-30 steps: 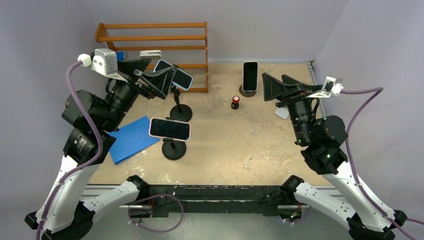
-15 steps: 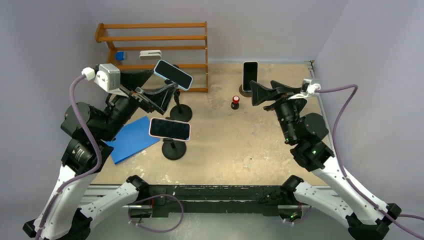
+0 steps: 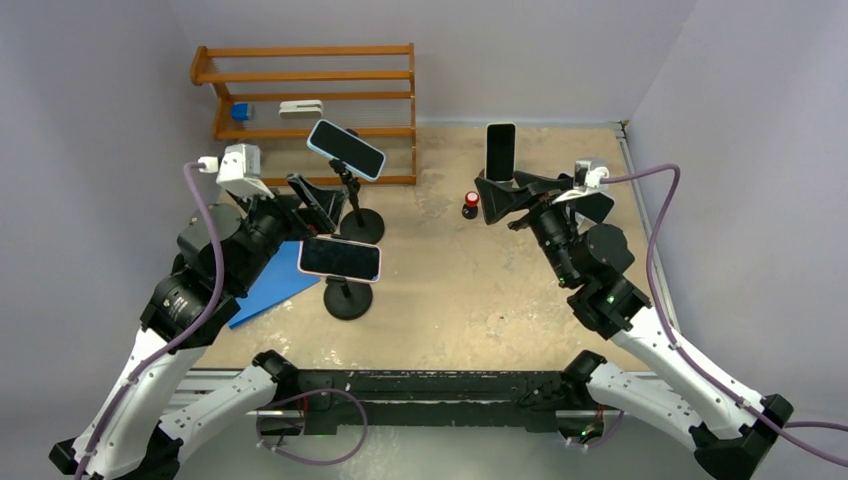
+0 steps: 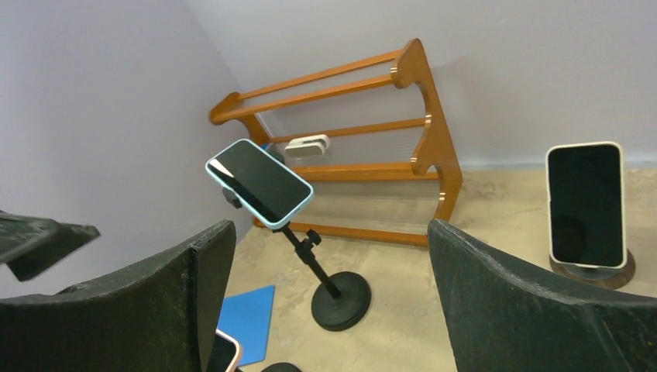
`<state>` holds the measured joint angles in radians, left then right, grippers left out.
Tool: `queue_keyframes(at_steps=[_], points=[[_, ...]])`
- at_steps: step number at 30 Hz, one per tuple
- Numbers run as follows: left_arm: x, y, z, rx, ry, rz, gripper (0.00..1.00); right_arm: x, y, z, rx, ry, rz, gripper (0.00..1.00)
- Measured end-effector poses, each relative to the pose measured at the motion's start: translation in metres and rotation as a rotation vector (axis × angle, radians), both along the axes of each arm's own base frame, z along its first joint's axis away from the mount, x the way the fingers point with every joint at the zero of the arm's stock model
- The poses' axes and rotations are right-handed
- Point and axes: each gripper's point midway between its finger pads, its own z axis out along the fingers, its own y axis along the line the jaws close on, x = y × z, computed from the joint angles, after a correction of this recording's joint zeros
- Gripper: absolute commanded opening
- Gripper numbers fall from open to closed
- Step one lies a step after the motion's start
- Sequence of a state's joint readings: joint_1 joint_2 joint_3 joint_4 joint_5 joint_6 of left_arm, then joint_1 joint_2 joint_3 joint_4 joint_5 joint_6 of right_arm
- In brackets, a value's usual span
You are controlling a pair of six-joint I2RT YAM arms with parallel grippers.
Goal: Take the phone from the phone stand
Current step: Pick up the phone stand with the phone at the center of the board.
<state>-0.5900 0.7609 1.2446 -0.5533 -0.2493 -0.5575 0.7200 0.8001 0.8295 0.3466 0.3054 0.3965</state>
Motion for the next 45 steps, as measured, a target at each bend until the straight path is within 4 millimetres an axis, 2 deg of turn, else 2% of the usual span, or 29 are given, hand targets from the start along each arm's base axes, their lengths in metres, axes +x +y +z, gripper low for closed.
queue_keyframes(at_steps=[5,10,18,22,25,30,36,41,45], points=[[-0.01,0.009,-0.035,-0.028,0.123,0.039,0.99,-0.004,0.012,-0.001,-0.007,-0.002,0.064,0.95],[-0.026,0.016,-0.052,-0.068,0.184,0.049,0.98,-0.007,0.031,-0.014,-0.028,0.017,0.156,0.94],[-0.046,0.028,-0.06,-0.111,0.199,0.059,0.96,-0.019,0.086,-0.056,-0.166,0.052,0.425,0.92],[-0.05,0.033,-0.057,-0.12,0.186,0.068,0.96,-0.018,0.113,-0.072,-0.238,0.073,0.506,0.93],[-0.052,0.035,-0.059,-0.123,0.196,0.077,0.96,-0.018,0.125,-0.082,-0.251,0.095,0.544,0.93],[-0.057,0.041,-0.078,-0.132,0.262,0.11,0.92,-0.017,0.139,-0.088,-0.209,0.128,0.594,0.93],[-0.067,0.046,-0.106,-0.133,0.336,0.132,0.89,-0.022,0.149,-0.082,-0.143,0.127,0.648,0.93],[-0.068,0.042,-0.129,-0.126,0.407,0.135,0.88,-0.025,0.152,-0.079,-0.116,0.124,0.672,0.93],[-0.068,0.034,-0.15,-0.127,0.464,0.119,0.88,-0.026,0.151,-0.085,-0.114,0.137,0.674,0.93]])
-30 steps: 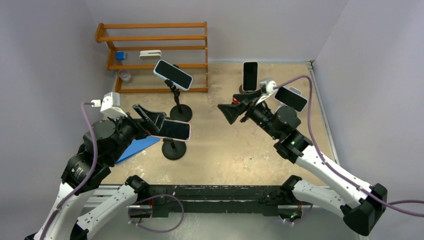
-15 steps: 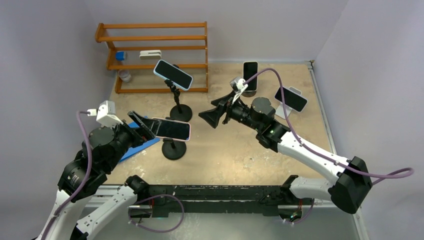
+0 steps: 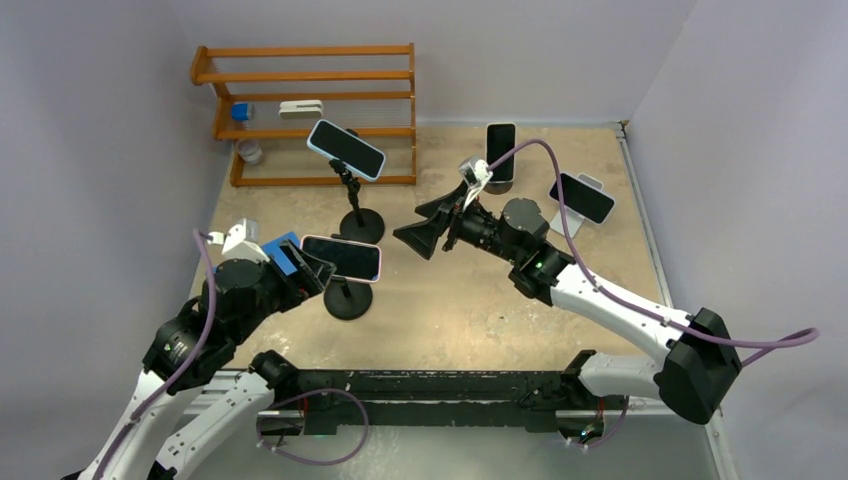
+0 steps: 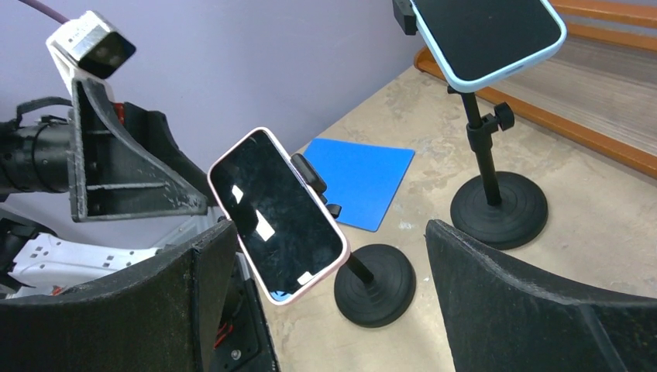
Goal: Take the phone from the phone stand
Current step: Pick up the phone stand with the phone at the center of the board.
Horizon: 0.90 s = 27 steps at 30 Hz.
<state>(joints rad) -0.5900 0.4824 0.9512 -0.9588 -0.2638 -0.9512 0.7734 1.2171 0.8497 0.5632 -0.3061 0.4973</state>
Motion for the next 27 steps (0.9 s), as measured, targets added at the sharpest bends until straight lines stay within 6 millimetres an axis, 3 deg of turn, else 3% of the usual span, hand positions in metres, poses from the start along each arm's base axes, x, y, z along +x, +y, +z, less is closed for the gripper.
queue_keyframes(at_steps=[4,13,19,27], points=[[-0.003,-0.008,-0.017,-0.02,0.042,-0.027,0.88,-0.001,-0.001,-0.005,-0.006,0.007,0.0,0.93],[-0.008,-0.026,-0.021,-0.128,0.035,-0.091,0.84,-0.007,-0.007,0.004,0.01,-0.01,0.0,0.93],[-0.006,-0.039,-0.031,-0.177,0.069,-0.114,0.78,-0.011,-0.011,0.007,0.016,-0.015,-0.001,0.93],[-0.005,-0.043,-0.031,-0.273,0.065,-0.084,0.64,-0.015,-0.015,0.012,0.026,-0.023,-0.001,0.93]])
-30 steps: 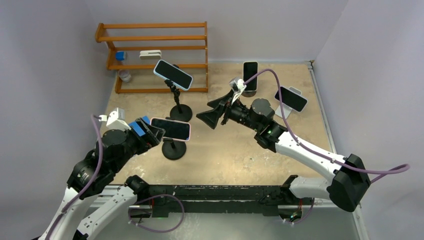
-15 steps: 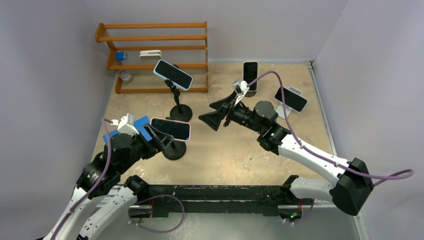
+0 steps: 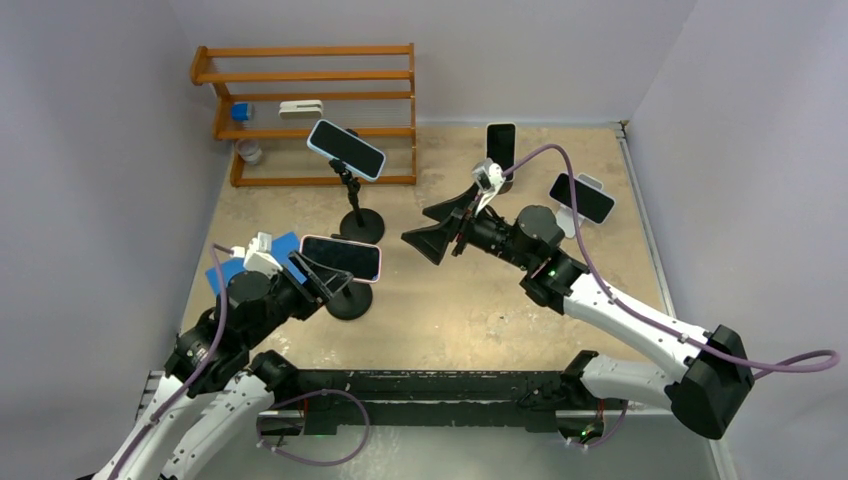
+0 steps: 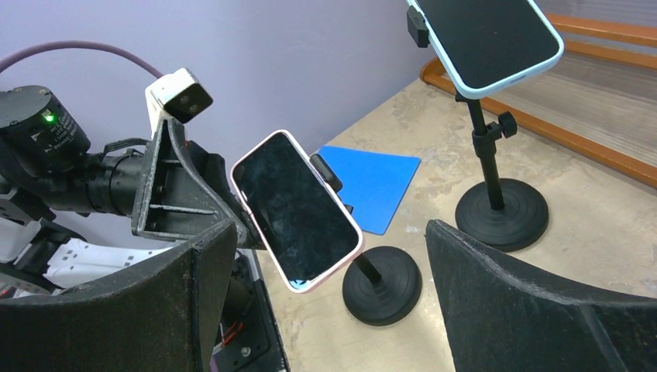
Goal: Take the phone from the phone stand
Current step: Pick up the phone stand with the phone at the center of the board.
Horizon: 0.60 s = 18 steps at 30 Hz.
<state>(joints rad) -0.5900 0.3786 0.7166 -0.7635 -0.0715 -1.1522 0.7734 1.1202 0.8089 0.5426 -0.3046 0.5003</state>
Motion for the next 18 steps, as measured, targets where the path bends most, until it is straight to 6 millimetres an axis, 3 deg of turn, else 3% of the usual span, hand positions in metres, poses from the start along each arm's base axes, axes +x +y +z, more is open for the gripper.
queue_keyframes(at_steps=[18], points=[[0.004,0.006,-0.007,-0.146,0.042,0.127,0.54,-0.004,-0.003,-0.013,-0.017,0.034,0.001,0.94]])
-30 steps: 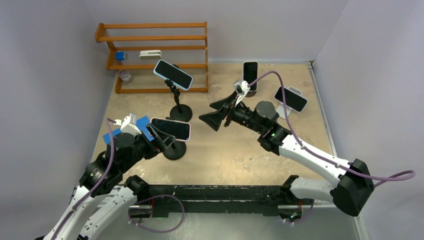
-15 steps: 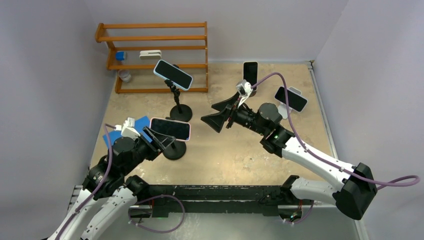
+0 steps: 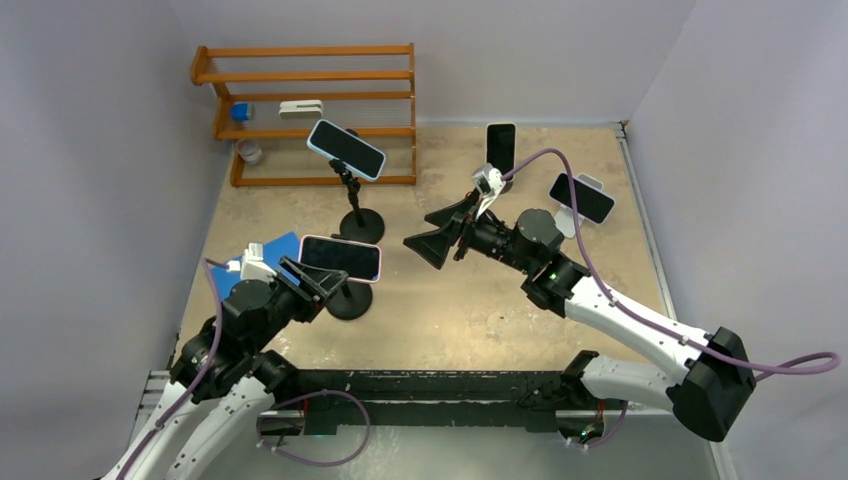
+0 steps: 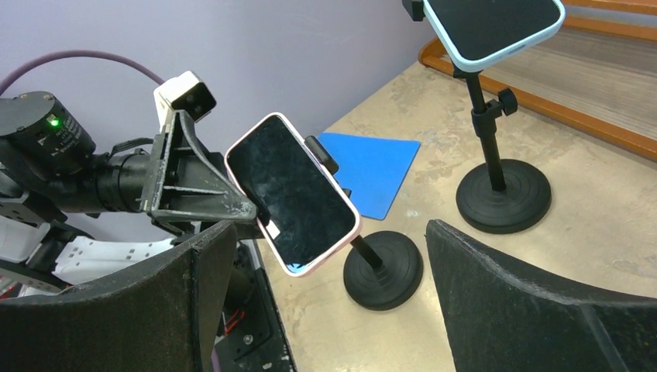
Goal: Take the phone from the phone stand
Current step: Pick up the phone stand with the phone at the center of the board.
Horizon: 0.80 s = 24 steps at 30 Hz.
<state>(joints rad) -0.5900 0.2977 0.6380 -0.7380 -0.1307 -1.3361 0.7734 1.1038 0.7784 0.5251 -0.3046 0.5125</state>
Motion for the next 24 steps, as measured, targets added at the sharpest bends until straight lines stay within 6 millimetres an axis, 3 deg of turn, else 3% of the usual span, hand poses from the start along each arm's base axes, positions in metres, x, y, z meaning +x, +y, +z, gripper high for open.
queue_keyframes(at_steps=[24], points=[[0.011,-0.007,0.008,-0.098,-0.077,0.017,0.44,-0.001,-0.002,0.002,0.003,-0.002,-0.003,0.94]])
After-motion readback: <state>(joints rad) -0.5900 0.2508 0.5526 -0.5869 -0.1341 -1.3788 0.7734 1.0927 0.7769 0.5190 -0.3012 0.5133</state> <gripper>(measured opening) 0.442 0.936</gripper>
